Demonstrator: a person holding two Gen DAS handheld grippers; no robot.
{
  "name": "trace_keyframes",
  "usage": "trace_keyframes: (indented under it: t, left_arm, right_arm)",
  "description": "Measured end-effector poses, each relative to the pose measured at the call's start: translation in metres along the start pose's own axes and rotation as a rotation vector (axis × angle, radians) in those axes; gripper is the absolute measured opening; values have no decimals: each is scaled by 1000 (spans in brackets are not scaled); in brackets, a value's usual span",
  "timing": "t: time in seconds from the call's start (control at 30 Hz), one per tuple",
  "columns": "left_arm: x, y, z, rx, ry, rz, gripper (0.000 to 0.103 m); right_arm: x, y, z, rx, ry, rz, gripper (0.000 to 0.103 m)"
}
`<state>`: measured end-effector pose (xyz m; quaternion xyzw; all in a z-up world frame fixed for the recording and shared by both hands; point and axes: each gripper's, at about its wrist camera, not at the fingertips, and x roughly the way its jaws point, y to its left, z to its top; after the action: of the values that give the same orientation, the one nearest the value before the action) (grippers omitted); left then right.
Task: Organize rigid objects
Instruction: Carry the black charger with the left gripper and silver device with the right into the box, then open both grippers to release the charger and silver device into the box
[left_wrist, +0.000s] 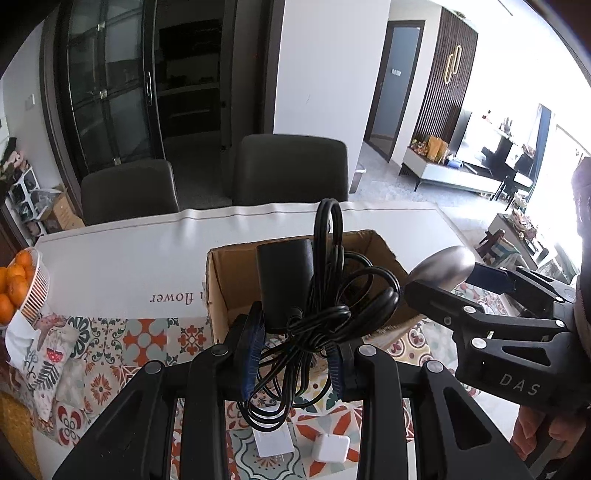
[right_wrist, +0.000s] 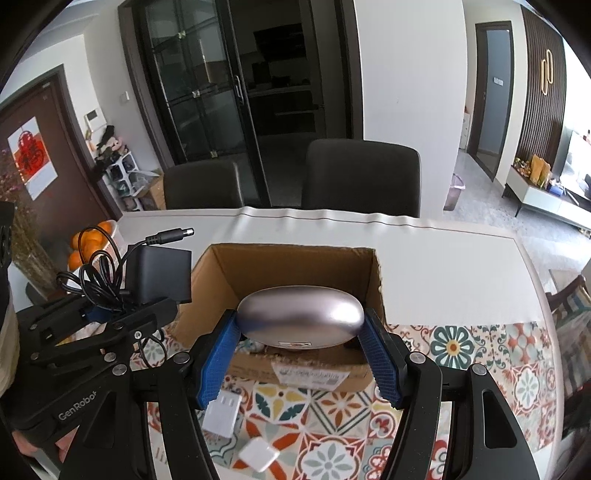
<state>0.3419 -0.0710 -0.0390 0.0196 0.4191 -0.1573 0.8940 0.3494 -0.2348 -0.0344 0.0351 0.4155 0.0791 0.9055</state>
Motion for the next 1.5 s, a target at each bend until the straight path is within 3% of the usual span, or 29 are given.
trace_keyframes:
  t: [0.4,0.83,0.87,0.93,1.03,1.07,1.13,1.2,1.5]
  left_arm:
    - [54,-2,32,26,165,8,31]
    - [78,-1,42,58,178,102,34]
    - [76,0,41,59,176,112,36]
    - [72,4,37,55,170,142,54]
    - [65,12,32,41,158,181,63]
    - [64,13,32,35,161,200,70]
    - [60,19,30,18,160,227,74]
    - [55,24,27,1,157,250,77]
    - [25,27,9,-13,101,296,91]
  right_arm:
    - [49,-23,19,51,139,15,66]
    - [80,-36,20,82,200,-2,66]
    - [81,-36,19,80,200,-4,66]
    - [82,-34,19,73,202,-5,66]
    - [83,-29,19,58,204,-4,66]
    - [83,-27,20,53,205,-4,66]
    - [84,-23,21,49,205,-11,66]
    - [83,-20,21,45,208,-23,74]
    - [53,-5,10,8,165,-76,76]
